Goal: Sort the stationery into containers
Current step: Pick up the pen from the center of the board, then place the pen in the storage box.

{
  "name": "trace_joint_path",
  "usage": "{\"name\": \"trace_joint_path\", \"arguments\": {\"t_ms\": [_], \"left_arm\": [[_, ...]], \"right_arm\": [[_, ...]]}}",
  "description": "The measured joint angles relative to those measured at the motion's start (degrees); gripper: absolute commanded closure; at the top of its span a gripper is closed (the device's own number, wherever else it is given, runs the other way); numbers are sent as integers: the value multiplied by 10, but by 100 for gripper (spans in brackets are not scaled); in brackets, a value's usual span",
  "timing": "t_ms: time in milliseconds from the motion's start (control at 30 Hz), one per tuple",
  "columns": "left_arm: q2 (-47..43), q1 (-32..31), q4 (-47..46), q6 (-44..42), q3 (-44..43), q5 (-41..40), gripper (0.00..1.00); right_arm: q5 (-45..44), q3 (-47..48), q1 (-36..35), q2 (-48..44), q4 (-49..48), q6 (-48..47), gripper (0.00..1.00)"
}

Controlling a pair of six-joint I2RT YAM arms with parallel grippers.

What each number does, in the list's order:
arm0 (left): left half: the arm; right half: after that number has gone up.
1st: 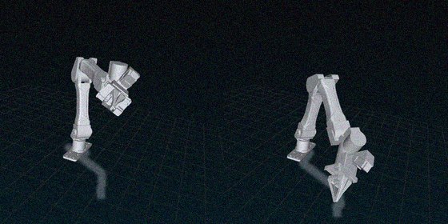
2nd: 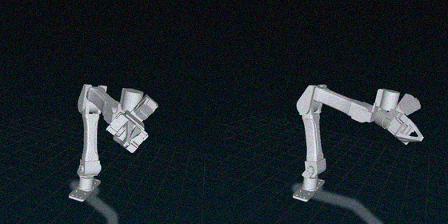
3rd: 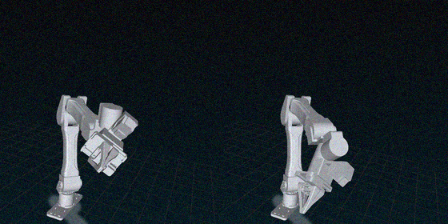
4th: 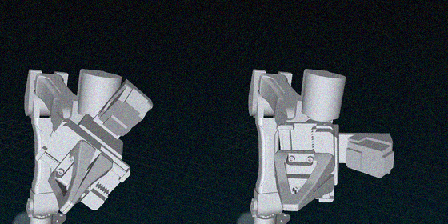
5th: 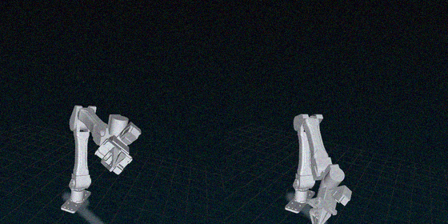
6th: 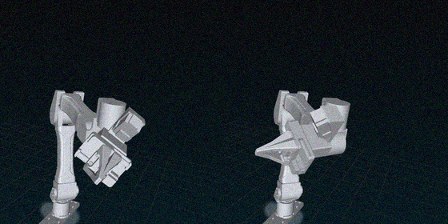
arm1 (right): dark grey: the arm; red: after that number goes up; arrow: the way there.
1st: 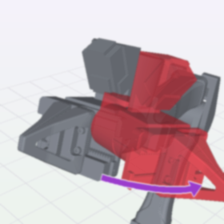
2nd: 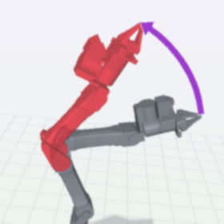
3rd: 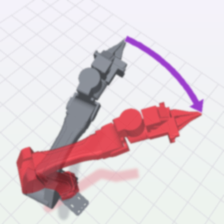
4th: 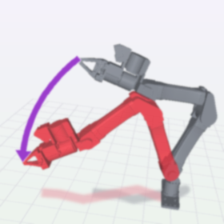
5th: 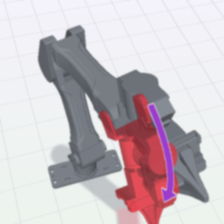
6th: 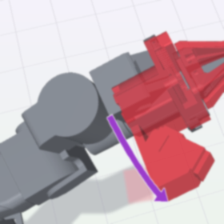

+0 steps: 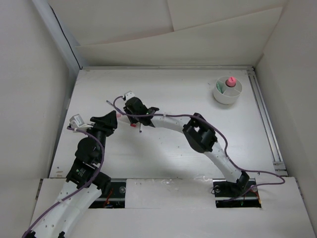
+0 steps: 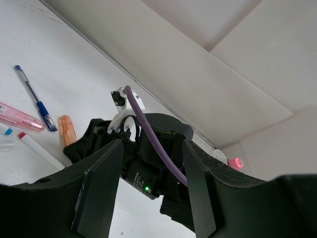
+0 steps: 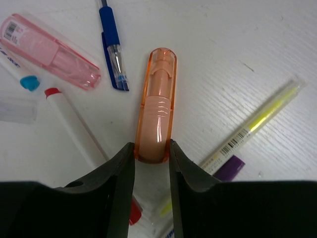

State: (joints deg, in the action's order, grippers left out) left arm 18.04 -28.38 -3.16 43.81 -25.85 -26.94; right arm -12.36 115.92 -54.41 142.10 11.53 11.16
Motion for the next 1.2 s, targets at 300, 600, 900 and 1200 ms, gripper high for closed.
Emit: {"name": "trace_joint_path", "arguments": {"t_ms": [300, 600, 900, 1200], "left_arm": [[0, 0, 0, 0, 0, 0, 52], [17, 0, -10, -1, 0, 6, 49], [287, 0, -27, -22, -92, 125, 59], [443, 0, -82, -22, -138, 278, 53]], "right_arm": [[-10, -100, 1, -94, -29, 17, 84], [6, -232, 39, -261, -97, 28, 84], [8, -435, 89, -442, -126, 22, 85], [30, -594, 107, -581, -123, 17, 85]]}}
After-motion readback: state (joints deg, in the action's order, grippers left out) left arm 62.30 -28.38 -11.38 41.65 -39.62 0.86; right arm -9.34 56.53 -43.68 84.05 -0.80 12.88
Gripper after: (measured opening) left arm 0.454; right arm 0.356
